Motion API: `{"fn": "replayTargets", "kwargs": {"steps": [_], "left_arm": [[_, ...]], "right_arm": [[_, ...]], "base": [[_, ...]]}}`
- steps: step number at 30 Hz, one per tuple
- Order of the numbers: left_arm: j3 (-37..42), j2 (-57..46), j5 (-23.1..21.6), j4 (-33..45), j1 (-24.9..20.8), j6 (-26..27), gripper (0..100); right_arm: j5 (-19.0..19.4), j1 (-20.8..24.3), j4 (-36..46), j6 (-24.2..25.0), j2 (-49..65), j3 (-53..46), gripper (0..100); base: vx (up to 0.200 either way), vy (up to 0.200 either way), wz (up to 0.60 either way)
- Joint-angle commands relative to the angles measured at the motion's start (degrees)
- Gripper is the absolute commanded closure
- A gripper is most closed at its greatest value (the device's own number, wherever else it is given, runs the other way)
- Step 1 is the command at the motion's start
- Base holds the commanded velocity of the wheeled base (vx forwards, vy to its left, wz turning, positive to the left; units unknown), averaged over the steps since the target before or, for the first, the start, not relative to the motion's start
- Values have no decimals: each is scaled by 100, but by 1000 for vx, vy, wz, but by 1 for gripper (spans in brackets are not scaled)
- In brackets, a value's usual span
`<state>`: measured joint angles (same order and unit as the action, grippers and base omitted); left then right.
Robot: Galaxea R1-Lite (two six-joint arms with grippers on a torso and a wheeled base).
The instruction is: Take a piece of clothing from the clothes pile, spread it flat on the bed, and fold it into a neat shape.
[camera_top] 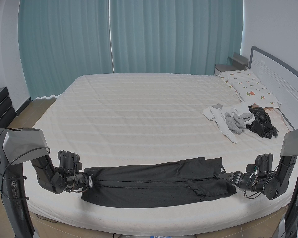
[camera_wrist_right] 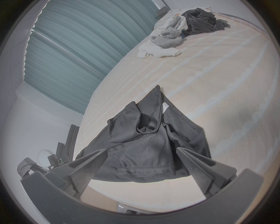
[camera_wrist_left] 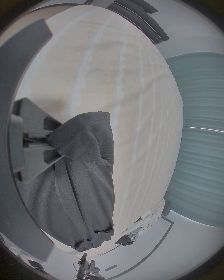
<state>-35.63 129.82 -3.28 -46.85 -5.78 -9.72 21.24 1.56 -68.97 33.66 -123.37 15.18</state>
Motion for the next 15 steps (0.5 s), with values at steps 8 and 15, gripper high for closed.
{"fn": "replayTargets", "kwargs": {"steps": [8, 15], "left_arm": [[-67, -62, 3, -35, 86, -4, 100], [-146, -115, 12, -52, 77, -136, 100]], "right_arm": [[-14, 11, -11, -8, 41, -68, 0], [-23, -24, -11, -8, 67, -76, 0]], "base": [[-125, 0, 0], [0, 0, 0]]}}
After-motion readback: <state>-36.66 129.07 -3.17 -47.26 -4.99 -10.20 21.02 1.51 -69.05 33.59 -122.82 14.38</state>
